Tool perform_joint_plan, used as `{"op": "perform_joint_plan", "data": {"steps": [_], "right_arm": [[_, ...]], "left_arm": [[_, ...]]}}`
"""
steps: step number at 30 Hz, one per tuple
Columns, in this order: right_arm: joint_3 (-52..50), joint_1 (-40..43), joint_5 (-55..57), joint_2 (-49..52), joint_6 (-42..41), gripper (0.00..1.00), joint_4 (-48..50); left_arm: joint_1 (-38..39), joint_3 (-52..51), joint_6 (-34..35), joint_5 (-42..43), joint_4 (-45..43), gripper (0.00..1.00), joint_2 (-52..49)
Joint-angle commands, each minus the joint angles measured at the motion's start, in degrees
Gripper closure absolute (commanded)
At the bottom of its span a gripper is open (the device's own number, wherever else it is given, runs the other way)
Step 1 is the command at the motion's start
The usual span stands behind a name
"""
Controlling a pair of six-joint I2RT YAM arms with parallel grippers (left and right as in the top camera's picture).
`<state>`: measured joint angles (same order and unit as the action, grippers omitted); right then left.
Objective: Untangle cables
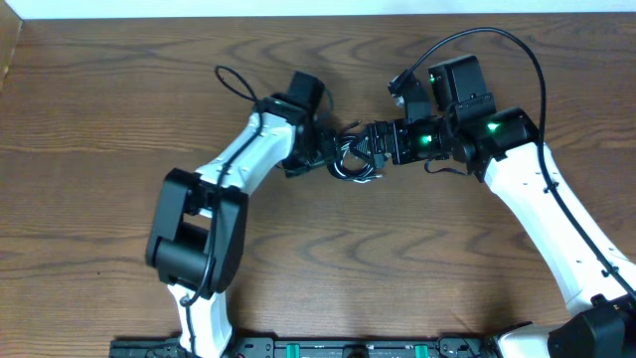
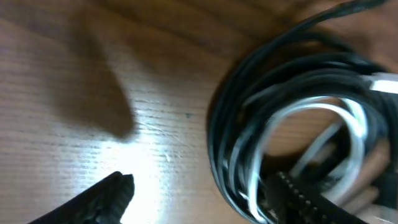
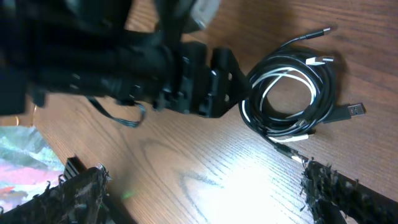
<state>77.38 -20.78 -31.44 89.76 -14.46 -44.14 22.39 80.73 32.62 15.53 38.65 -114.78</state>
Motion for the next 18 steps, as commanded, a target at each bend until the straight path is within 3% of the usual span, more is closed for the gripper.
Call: {"op": "perform_joint_plan", "data": {"steps": [1, 9, 18], "right_arm": [[0.0, -0.3, 0.0, 0.3, -0.3, 0.01, -0.5], [0.0, -0.3, 0.0, 0.3, -0.3, 0.01, -0.3], [0.0, -0.3, 0.0, 0.3, -0.3, 0.01, -0.5]], "left_arm": [[0.9, 0.0, 2.2, -5.6, 0.2, 0.34, -2.0], [1.8, 0.0, 2.6, -5.6, -1.0, 0.45, -2.1], [3.2, 0.0, 3.9, -5.7, -7.1, 0.45, -2.1]]}}
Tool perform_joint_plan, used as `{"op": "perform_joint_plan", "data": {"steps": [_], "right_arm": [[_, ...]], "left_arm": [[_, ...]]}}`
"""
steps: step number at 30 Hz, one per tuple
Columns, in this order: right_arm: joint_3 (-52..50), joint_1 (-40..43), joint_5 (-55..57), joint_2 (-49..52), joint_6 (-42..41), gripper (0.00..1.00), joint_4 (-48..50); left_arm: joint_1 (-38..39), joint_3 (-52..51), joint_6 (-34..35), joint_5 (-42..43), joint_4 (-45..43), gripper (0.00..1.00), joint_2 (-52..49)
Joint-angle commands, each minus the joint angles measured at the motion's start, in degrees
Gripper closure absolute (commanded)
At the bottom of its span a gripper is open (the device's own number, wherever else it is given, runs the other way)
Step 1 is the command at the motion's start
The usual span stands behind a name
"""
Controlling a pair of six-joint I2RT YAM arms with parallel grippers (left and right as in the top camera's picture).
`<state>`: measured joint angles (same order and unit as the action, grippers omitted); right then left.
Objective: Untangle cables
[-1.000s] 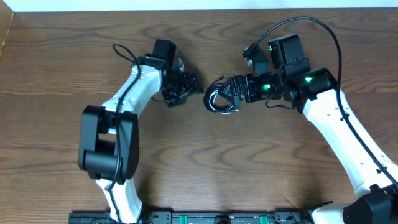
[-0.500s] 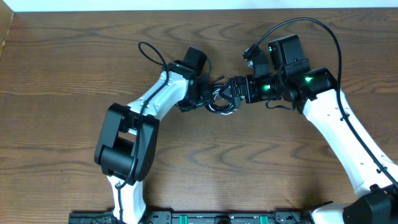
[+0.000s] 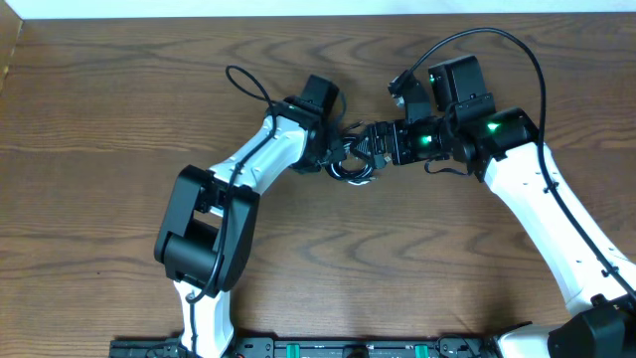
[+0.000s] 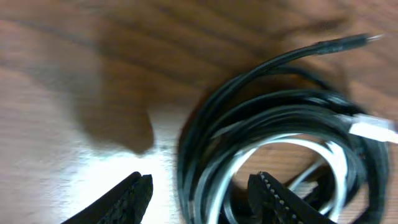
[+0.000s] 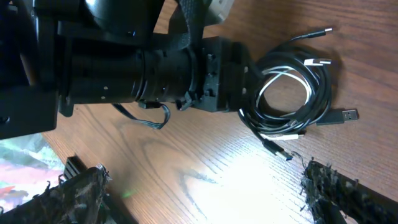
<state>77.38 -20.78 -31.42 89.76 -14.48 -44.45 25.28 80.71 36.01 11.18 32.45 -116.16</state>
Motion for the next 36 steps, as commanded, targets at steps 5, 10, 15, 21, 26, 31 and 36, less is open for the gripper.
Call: {"op": "perform_joint_plan", "data": {"steps": [5, 10, 15, 21, 26, 31, 36], "right_arm": [[0.0, -0.3, 0.0, 0.3, -0.3, 0.01, -0.2], [0.0, -0.3, 0.0, 0.3, -0.3, 0.01, -0.2], [0.0, -0.3, 0.0, 0.3, -0.3, 0.01, -0.4], [0.0, -0.3, 0.0, 0.3, -0.3, 0.01, -0.7], [0.0, -0.3, 2.7, 0.3, -0.3, 0.01, -1.5], [0.0, -0.3, 12.2, 0.3, -5.7, 0.01, -2.7], [0.0, -0.3, 13.0, 0.3, -11.8, 0.01, -2.7]], "left_arm": [[0.3, 0.0, 0.5, -3.4, -1.5, 0.55, -0.7], [0.5, 0.0, 0.5, -3.8, -1.5, 0.56, -2.1], [0.6, 0.0, 0.5, -3.7, -1.6, 0.79, -3.4], [0.6, 0.1, 0.5, -1.0, -1.7, 0.93, -2.0], [0.5, 0.1, -0.3, 4.3, -1.5, 0.93, 4.2], [0.5, 0.1, -0.3, 6.4, -1.5, 0.93, 13.4], [0.5, 0.1, 0.3, 6.4, -1.5, 0.92, 20.0]]}}
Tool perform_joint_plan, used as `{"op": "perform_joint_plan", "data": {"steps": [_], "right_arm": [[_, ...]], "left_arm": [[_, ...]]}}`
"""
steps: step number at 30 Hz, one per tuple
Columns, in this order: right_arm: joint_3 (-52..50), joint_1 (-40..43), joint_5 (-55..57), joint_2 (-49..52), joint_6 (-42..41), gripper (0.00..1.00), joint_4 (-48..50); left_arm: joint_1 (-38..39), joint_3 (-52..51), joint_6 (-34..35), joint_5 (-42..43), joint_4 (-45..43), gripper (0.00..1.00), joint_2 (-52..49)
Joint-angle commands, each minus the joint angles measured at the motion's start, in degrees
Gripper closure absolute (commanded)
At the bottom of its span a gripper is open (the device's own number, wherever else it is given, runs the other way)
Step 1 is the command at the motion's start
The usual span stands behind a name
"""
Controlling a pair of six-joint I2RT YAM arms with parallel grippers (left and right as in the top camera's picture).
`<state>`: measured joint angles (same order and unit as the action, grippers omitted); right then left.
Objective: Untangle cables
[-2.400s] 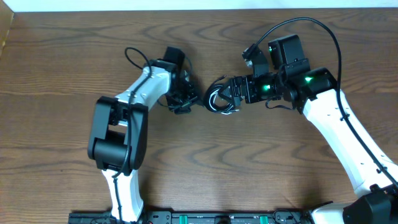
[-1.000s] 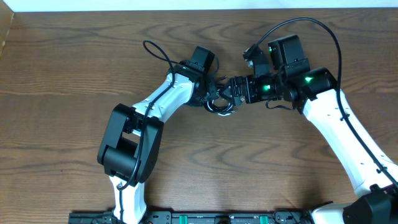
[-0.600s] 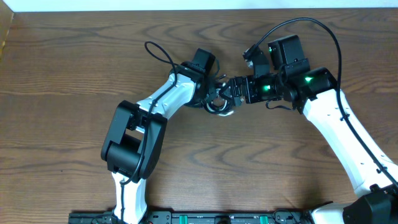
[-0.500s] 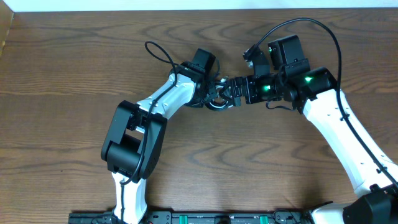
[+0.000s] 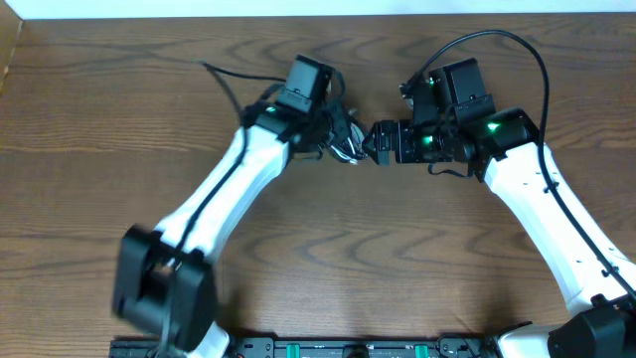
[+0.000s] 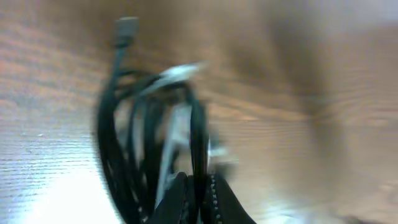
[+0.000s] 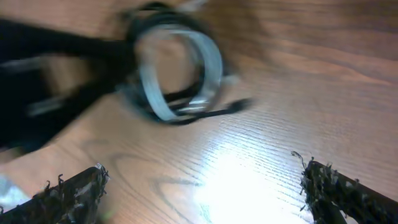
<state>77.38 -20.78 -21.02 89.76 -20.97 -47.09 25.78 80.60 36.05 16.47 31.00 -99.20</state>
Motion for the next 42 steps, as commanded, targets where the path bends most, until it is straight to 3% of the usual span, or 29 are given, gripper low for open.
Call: {"op": "perform_joint_plan", "data": {"steps": [1, 6, 11, 13, 18, 24, 27, 30, 32, 35, 39, 42], "right_arm": [[0.0, -0.3, 2.2, 0.3, -5.6, 0.01, -0.1], [0.0, -0.3, -0.8, 0.3, -5.5, 0.01, 0.0], [0.0, -0.3, -0.8, 0.3, 0.6, 0.01, 1.1], [0.0, -0.3, -0.8, 0.3, 2.1, 0.04, 1.7], [0.0, -0.3, -0.8, 0.3, 8.7, 0.26, 3.0], [-0.2, -0.3, -1.0, 0.3, 14.3, 0.29, 3.2], [-0.3, -0.6, -3.0, 0.3, 14.4, 0.41, 3.4], [-0.4, -1.5, -3.1, 0.3, 14.4, 0.47, 3.9], [-0.4, -2.5, -3.1, 0.3, 14.4, 0.63, 4.8], [-0.4, -3.7, -3.1, 0.3, 14.4, 0.99, 6.1], [-0.3, -3.9, -3.1, -0.1, 11.7, 0.99, 7.1], [-0.2, -2.5, -3.1, -1.5, 8.9, 0.99, 7.0]], "left_arm": [[0.0, 0.2, 1.1, 1.1, 0.0, 0.93, 3.7], [0.0, 0.2, 7.7, 2.8, -0.2, 0.93, 5.0], [0.0, 0.2, 11.5, 9.1, -2.5, 0.93, 5.0], [0.0, 0.2, 13.0, 10.7, -3.0, 0.93, 5.0], [0.0, 0.2, 17.3, 14.8, -3.3, 0.92, 5.0], [-0.2, 0.2, 21.0, 20.7, -5.5, 0.93, 5.0], [-0.2, 0.2, 22.6, 24.0, -7.6, 0.93, 5.0], [-0.2, 0.2, 23.5, 25.1, -8.3, 0.92, 5.0], [-0.2, 0.2, 24.2, 26.2, -8.2, 0.93, 5.0], [-0.2, 0.2, 25.4, 28.1, -8.5, 0.92, 5.0], [-0.5, 0.2, 24.1, 26.9, -8.4, 0.92, 5.0], [-1.1, 0.2, 19.7, 19.8, -6.0, 0.93, 5.0]]}}
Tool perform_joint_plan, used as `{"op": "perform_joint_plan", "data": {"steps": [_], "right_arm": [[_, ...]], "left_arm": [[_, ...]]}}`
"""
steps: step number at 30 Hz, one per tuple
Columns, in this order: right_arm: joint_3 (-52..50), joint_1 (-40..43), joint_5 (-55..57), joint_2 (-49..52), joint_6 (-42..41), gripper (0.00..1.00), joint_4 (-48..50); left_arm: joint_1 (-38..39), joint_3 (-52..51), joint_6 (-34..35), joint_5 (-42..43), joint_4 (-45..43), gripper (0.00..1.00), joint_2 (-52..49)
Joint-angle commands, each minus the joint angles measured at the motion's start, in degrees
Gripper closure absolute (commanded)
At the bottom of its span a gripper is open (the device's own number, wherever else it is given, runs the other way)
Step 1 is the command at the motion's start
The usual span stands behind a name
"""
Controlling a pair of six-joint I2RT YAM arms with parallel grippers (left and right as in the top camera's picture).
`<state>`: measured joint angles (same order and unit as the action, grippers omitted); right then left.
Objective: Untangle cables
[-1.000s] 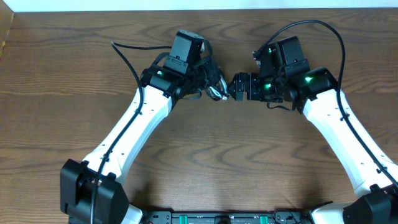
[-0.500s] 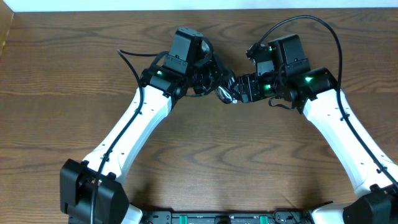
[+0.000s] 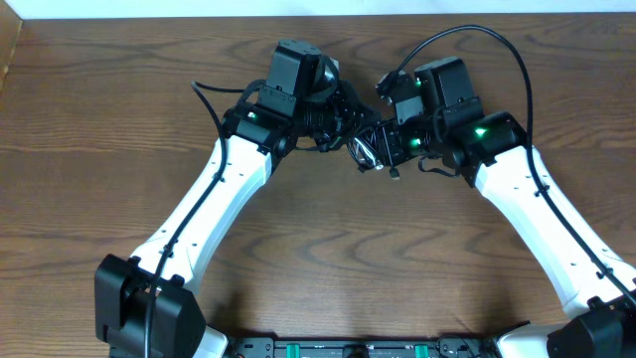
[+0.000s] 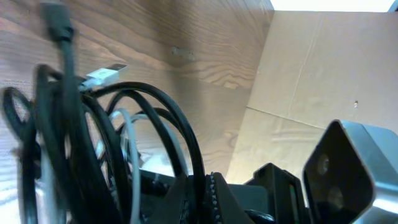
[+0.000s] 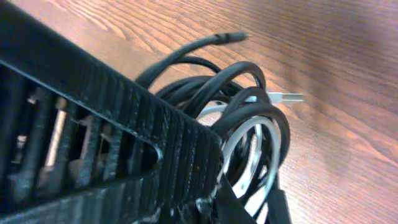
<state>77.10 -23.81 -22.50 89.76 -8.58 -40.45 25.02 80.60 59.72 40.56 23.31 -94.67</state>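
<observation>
The cable bundle [image 3: 363, 147] is a coil of black and white leads, held up between both arms at the back middle of the table. My left gripper [image 3: 338, 124] is shut on one black strand; in the left wrist view that strand runs down into the gripper [image 4: 202, 199], with the coil [image 4: 112, 137] and a white USB plug [image 4: 102, 74] above it. My right gripper [image 3: 383, 139] grips the coil's other side; in its wrist view the gripper [image 5: 214, 193] pinches the strands, and the coil [image 5: 249, 124] stands on edge with the white plug [image 5: 286, 98] sticking out.
The wooden table [image 3: 99, 149] stretches to the left and front. A cardboard wall [image 4: 311, 74] rises behind the table's far edge. The right arm's own black lead [image 3: 487, 40] arcs over its wrist.
My right gripper was open just beside the bundle and is now shut on it. The left wrist has tipped up, and the coil now hangs on edge between both grippers, slightly further right.
The coil lay flat on the table between both open grippers. Then the left jaws stood open at its edge. Later the left gripper was shut on a black strand with the coil nearer the back. Now both grippers hold it off the wood.
</observation>
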Motion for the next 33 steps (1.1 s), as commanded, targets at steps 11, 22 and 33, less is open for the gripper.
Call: {"op": "perform_joint_plan", "data": {"steps": [11, 22, 33], "right_arm": [[0.1, 6.1, -5.6, -9.2, -9.6, 0.99, -0.1], [1.0, 11.0, -26.3, -9.6, -25.0, 0.99, 21.4], [11.5, 14.4, -38.0, -9.7, -44.8, 0.98, 45.9]], "left_arm": [[-0.9, 0.2, -5.7, -21.0, 13.5, 0.69, 0.5], [-0.9, 0.2, -16.9, -17.9, 15.6, 0.51, 0.4], [-0.9, 0.0, -17.1, -21.2, 16.7, 0.46, 0.3]]}}
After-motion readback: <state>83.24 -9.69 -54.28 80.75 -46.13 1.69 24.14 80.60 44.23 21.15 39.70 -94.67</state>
